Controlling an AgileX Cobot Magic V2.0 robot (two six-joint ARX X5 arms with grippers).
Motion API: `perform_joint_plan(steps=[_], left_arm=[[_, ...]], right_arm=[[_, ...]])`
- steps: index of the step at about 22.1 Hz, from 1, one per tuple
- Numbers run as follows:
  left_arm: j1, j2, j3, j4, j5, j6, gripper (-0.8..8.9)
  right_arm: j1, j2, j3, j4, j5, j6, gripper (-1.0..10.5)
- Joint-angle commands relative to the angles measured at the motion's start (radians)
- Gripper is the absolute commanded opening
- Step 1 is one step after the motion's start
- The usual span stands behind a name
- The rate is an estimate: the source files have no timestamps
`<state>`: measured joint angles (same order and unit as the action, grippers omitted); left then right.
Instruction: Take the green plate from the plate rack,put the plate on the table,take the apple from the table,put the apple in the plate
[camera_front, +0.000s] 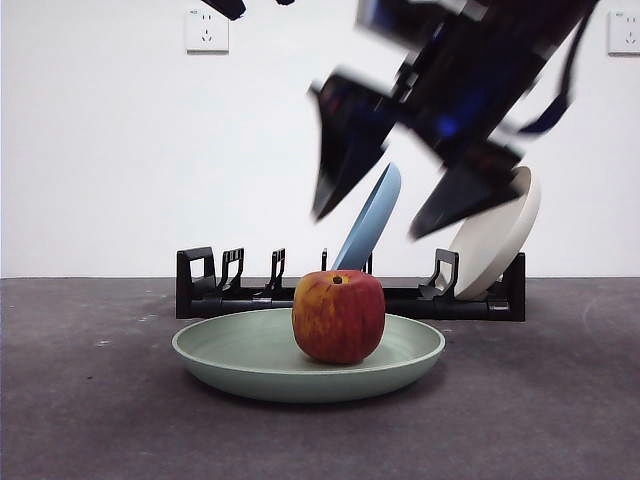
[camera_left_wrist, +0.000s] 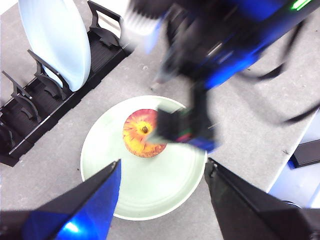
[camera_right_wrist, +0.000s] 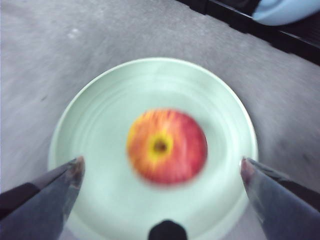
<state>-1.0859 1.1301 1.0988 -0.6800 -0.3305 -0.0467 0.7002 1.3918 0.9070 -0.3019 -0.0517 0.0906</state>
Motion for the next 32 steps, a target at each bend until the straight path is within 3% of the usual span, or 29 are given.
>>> perform_joint_plan(steps=[1, 6, 10, 15, 18, 19, 32], left_arm=[[-0.001, -0.001, -0.002, 0.005, -0.004, -0.01, 2.83], [-0.001, -0.001, -0.002, 0.003, -0.002, -0.01, 2.83], [-0.001, -0.001, -0.002, -0.023, 0.0, -0.01, 2.83], [-0.001, -0.001, -0.002, -0.064, 0.052, -0.01, 2.52], [-0.001, -0.001, -0.002, -0.07, 0.073, -0.01, 0.46], [-0.001, -0.001, -0.002, -0.07, 0.077, -0.01, -0.18], [-0.001, -0.001, -0.002, -0.076, 0.07, -0.01, -0.05]], right_arm=[[0.002, -0.12, 0.0, -0.146, -0.003, 0.006, 6.6], [0.002, -0.388, 0.0, -0.502, -0.01, 0.006, 6.6], [0.002, -0.536, 0.0, -0.621, -0.163, 0.007, 6.5], [0.002, -0.622, 0.0, -0.655, -0.183, 0.017, 2.5], [0.002, -0.629, 0.0, -0.658, -0.183, 0.017, -0.1], [0.002, -0.629, 0.0, -0.658, -0.183, 0.017, -0.1], [0.002, -0.627, 0.0, -0.665, -0.181, 0.016, 0.0]])
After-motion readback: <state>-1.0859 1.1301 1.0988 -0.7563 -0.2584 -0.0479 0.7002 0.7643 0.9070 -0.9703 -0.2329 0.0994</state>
